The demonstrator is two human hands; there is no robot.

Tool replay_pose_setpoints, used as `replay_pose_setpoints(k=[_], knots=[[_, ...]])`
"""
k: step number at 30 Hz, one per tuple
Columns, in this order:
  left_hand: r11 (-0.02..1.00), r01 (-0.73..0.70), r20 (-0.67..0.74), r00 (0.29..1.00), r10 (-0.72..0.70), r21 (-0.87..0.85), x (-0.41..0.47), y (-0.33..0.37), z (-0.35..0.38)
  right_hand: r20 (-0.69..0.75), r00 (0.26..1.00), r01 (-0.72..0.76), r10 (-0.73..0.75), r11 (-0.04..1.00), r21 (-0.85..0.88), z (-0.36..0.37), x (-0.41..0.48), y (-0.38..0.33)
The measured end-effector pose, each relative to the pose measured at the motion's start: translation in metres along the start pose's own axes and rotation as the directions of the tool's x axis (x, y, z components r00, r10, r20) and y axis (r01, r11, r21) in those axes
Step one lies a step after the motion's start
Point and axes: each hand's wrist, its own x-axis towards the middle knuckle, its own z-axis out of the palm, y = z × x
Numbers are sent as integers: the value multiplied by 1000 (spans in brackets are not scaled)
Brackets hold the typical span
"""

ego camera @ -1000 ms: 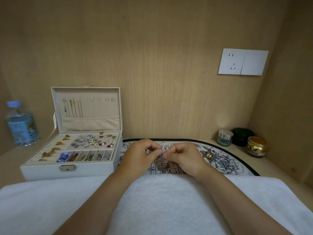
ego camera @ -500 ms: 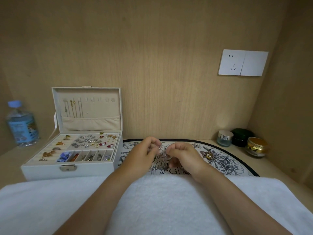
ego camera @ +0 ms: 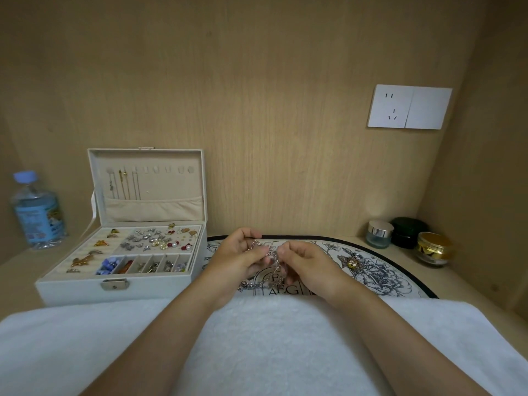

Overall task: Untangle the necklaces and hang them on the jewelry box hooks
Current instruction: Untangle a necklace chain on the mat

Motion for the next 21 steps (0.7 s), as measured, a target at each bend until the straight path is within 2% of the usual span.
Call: replay_pose_setpoints(k=[3,10,12,15,18,21], knots=[[997,-53,-70,996,57,52,-1,2,1,31,999,21,-20,999,-32,0,0,3],[990,-122,-96,987,128,68,-3,7,8,42,999,7,-7,1000,19,2,-1,2],[974,-115,-150,978,146,194,-3,3,5,11,1000,5,-5,999,36,2,-1,1],[845,-110,-134,969,209,524,-1,-3,0,-84,996,20,-15,999,48,-1,-2,-1],[784,-163,-39,972,232,599,-1,-7,3,-158,987,44,-35,997,58,-1,-3,-4],[743,-180,-30,965,261,645,0,-10,5,-195,981,28,-15,998,64,-1,-5,-6]])
